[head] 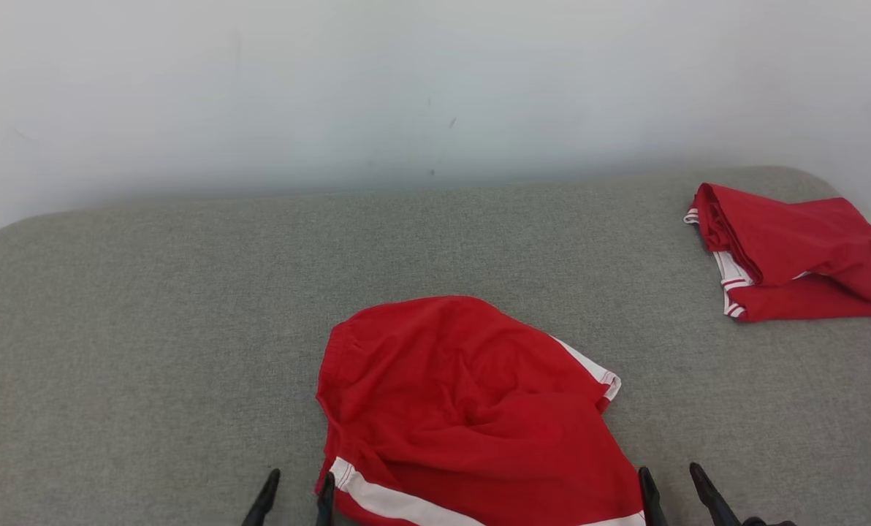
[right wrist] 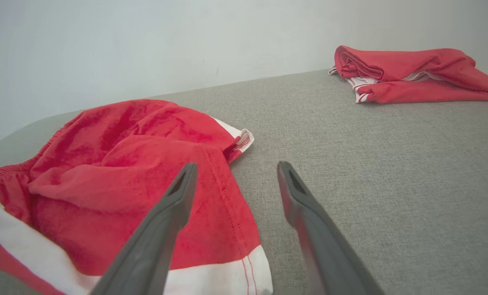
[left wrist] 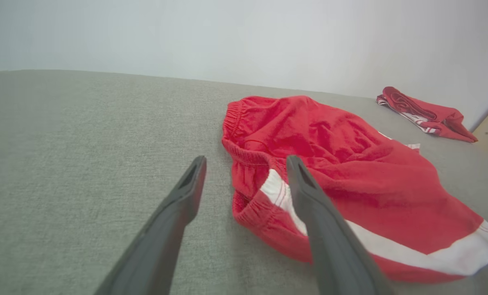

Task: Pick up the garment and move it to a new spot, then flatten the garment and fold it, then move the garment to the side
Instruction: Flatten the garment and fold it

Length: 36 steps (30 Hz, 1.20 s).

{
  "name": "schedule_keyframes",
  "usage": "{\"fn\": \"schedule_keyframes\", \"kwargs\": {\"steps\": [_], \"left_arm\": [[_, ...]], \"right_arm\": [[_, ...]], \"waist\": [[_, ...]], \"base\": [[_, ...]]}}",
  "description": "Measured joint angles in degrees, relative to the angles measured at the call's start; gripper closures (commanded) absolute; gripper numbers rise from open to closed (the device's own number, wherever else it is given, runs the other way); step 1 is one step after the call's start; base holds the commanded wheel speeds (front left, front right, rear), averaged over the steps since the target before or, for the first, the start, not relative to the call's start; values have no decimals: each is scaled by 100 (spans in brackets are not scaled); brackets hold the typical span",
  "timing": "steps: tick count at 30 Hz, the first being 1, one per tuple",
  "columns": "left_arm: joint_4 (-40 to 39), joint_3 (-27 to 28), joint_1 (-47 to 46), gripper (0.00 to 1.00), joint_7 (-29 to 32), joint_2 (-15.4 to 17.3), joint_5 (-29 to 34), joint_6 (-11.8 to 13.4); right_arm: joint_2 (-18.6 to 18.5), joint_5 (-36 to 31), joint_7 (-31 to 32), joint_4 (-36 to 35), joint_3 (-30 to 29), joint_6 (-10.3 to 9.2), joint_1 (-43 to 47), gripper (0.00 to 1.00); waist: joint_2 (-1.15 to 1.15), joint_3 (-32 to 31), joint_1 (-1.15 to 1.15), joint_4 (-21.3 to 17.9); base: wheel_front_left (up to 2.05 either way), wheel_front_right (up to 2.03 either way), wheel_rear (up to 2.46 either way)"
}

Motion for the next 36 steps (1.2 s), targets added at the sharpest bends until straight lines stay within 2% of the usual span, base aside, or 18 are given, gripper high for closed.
{"fn": "schedule_keyframes", "kwargs": {"steps": [5, 12, 18, 30, 36], "left_arm": [[244, -294, -244, 0, 0, 53, 91, -29], [898, -975, -597, 0, 0, 575, -267, -38], [1303, -1292, -851, 0, 0, 888, -535, -37], [1903, -1804, -1287, 0, 0, 1065, -995, -38], [1886, -2053, -1512, 0, 0, 1172, -1062, -38]], "right_arm": [[-199, -186, -1, 265, 148, 0, 101, 0], [-454, -146, -1, 698, 360, 0, 103, 0], [-536, 14, 0, 1009, 560, 0, -88, 0], [-619, 244, 0, 1504, 899, 0, -443, 0], [-637, 308, 0, 1621, 973, 0, -536, 0]], "waist": [[0, 11, 0, -56], [0, -12, 0, -214], [0, -1, 0, -289], [0, 43, 0, -228], [0, 49, 0, -192]], "base": [[0, 0, 0], [0, 0, 0], [0, 0, 0], [0, 0, 0], [0, 0, 0]]}}
